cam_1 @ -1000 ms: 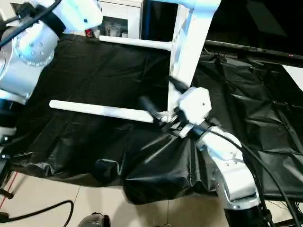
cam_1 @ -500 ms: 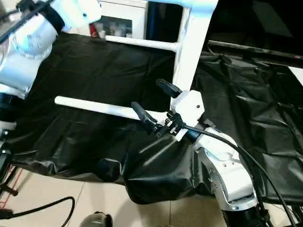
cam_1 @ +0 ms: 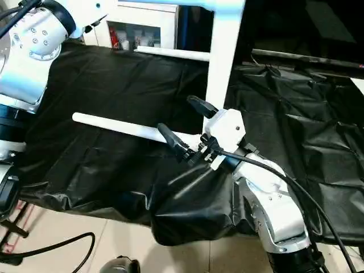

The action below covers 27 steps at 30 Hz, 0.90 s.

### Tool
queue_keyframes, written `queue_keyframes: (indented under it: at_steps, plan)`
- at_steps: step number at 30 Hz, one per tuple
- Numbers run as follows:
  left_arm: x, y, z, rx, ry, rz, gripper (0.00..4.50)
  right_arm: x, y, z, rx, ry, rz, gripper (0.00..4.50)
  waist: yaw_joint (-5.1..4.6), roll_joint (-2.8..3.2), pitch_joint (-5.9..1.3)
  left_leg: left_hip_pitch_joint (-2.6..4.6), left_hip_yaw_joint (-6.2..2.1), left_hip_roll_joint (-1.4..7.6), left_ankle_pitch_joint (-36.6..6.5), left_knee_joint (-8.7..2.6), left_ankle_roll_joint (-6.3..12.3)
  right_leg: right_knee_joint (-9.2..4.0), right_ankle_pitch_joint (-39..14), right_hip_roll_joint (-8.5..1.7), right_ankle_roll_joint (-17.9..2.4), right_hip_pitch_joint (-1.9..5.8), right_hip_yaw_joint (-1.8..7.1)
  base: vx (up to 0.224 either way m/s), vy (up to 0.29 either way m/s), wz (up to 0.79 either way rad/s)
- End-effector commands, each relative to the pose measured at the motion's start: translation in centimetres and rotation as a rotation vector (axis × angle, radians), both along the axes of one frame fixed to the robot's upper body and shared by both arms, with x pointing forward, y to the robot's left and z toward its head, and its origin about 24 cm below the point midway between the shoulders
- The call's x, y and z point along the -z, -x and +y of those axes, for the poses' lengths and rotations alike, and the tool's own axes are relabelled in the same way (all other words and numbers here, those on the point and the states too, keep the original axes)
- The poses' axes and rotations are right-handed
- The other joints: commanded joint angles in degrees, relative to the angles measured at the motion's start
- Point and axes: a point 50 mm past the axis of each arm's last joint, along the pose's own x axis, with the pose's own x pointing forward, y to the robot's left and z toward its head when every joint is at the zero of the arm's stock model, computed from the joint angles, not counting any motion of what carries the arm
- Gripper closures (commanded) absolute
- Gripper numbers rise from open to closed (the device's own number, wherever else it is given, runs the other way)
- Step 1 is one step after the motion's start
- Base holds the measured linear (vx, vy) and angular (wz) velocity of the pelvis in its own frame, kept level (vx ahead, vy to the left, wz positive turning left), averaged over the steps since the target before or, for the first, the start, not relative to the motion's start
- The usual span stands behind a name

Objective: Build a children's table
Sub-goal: Flip table

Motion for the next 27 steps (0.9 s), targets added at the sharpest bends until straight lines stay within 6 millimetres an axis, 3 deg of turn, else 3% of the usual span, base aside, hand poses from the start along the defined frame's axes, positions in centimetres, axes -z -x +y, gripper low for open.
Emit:
queue_keyframes:
  at_steps: [1, 8, 11, 15, 19, 23, 25, 27]
  plan:
    - [1.8, -1.2, 2.5, -0.035, 0.434, 0.171, 2.19, -0.2, -0.2, -0.4, 0.007, 0.002, -0.001, 0.08, 0.03, -1.21, -3.39, 1.76, -2.67, 3.69, -14.1, -4.20, 0.77, -5.36, -18.1, -5.36, -8.0, 1.43, 3.06, 0.000, 0.000, 0.00]
    - [1.4, -1.7, 3.5, -0.048, 0.662, 0.205, 2.19, 0.9, -0.3, -0.6, 0.031, 0.008, 0.063, 0.08, 0.11, -1.03, -3.67, 1.30, -2.46, 3.37, -10.0, -3.73, 2.87, -4.77, -13.1, -5.19, -9.4, 1.77, 2.88, 0.000, 0.000, 0.00]
    - [0.7, -1.5, 3.7, -0.037, 0.713, 0.190, 2.19, 2.2, -0.6, -1.0, 0.082, -0.018, 0.156, 0.00, 0.23, -0.94, -3.99, 1.32, -2.32, 3.35, -7.0, -3.46, 4.10, -4.11, -7.3, -5.00, -11.3, 1.91, 2.82, 0.000, 0.000, 0.00]
    - [-0.2, -0.3, 3.7, -0.001, 0.774, 0.180, 2.19, 4.7, -2.2, -2.9, 0.326, -0.110, 0.297, 0.00, 0.54, -0.73, -4.63, 1.54, -2.16, 3.60, -1.2, -2.92, 5.51, -2.74, 2.8, -4.93, -15.0, 1.92, 2.71, 0.000, 0.000, 0.00]
    - [-0.1, 0.3, 3.9, 0.006, 0.782, 0.177, 2.24, 5.5, -3.0, -3.4, 0.402, -0.238, 0.380, 0.00, 1.14, -0.89, -4.87, 1.34, -2.05, 3.52, 2.3, -2.34, 7.62, -2.05, 8.4, -4.64, -15.9, 1.77, 2.48, 0.000, 0.000, 0.00]
    - [0.0, 0.6, 3.8, 0.023, 0.766, 0.178, 2.41, 5.0, -4.1, -2.4, 0.351, -0.298, 0.383, 0.00, 0.93, -0.71, -4.57, 1.55, -2.19, 3.87, -1.7, -2.77, 5.78, -2.47, 4.5, -4.85, -15.2, 1.83, 2.47, 0.000, 0.000, 0.00]
    - [0.1, 0.8, 3.7, 0.034, 0.740, 0.175, 2.50, 4.8, -5.4, -2.1, 0.376, -0.300, 0.380, 0.00, 0.50, -0.29, -4.44, 1.90, -2.32, 4.10, -3.5, -3.16, 3.21, -2.52, 4.1, -4.79, -15.1, 1.59, 2.40, 0.000, 0.000, 0.00]
    - [0.3, 1.0, 3.5, 0.043, 0.723, 0.177, 2.52, 4.7, -7.3, -2.0, 0.442, -0.279, 0.376, 0.00, 0.25, -0.62, -4.34, 1.89, -2.26, 3.93, -3.3, -3.28, 1.64, -2.41, 4.9, -4.77, -15.3, 1.74, 2.34, 0.000, 0.000, 0.00]
